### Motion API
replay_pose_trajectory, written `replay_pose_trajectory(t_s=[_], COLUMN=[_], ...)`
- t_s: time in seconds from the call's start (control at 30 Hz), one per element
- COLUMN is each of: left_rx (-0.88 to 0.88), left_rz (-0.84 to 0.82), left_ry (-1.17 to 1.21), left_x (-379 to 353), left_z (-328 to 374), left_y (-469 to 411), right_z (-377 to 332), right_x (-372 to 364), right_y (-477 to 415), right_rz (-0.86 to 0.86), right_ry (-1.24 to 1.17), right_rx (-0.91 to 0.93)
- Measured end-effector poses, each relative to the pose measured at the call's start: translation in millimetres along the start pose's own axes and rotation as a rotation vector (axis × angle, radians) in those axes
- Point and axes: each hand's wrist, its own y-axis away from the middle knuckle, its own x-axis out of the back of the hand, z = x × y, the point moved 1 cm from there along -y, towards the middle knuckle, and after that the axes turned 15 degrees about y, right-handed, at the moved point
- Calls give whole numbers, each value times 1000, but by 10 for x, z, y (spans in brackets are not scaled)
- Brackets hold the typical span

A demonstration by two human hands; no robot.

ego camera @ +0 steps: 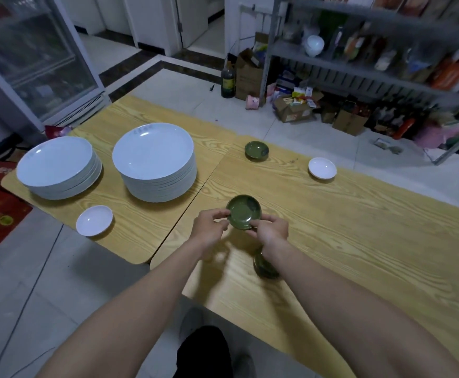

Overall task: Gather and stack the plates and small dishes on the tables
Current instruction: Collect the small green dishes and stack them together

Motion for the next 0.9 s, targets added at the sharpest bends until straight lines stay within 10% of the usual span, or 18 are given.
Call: replay_pose_trajectory(t_s=[0.9], left_rx=[175], left_rz=[68], left_ry=[187], left_x=[-981], left_z=[649], left_y=[-2668], right_z=[-998], right_x=[403], right_y=[-1617], right_rz=[220], right_ry=[-306], right_rx=[-191])
